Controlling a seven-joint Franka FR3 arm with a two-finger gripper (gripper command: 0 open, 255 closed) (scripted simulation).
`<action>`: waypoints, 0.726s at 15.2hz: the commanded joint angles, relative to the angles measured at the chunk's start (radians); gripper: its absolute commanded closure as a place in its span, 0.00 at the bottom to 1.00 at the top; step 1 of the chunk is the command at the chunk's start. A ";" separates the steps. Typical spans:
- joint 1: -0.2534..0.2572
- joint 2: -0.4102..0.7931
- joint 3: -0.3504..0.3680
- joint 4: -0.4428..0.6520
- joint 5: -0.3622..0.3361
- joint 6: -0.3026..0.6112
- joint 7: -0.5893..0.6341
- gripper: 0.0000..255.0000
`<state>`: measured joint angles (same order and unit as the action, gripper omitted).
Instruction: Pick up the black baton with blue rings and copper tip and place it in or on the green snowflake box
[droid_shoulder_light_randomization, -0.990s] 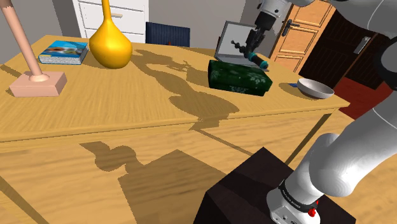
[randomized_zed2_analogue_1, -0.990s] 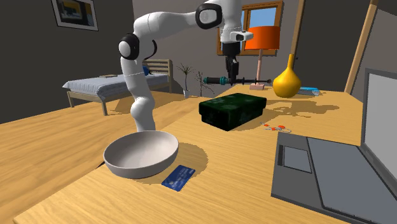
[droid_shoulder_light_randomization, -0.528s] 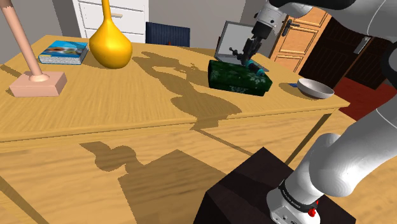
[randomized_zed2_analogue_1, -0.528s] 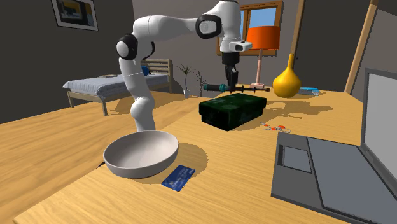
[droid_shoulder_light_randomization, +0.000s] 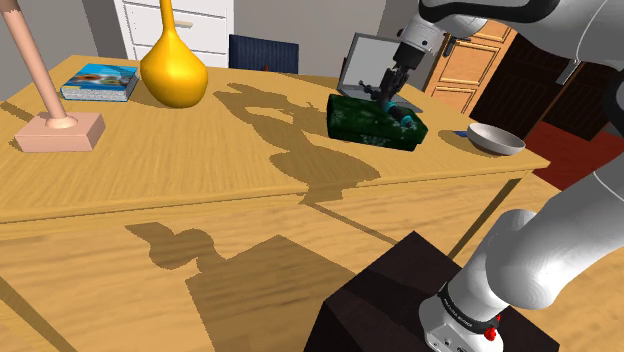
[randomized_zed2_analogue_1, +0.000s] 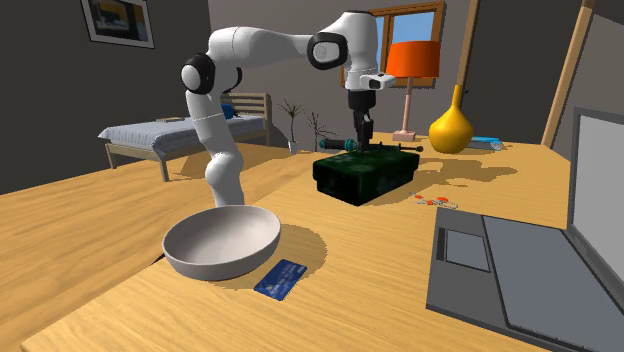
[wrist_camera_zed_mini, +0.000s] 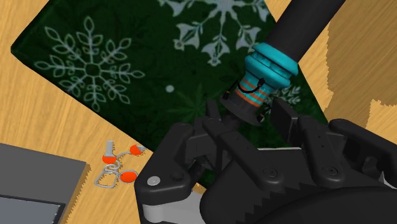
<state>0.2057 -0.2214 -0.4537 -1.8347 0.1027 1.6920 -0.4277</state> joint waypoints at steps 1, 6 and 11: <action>0.000 0.000 0.000 0.000 0.000 0.000 0.000 1.00; 0.000 0.000 0.000 0.000 0.000 0.000 0.000 0.00; -0.003 0.020 -0.012 0.121 0.007 -0.104 -0.005 0.00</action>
<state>0.2043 -0.2118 -0.4599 -1.7598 0.1057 1.6263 -0.4292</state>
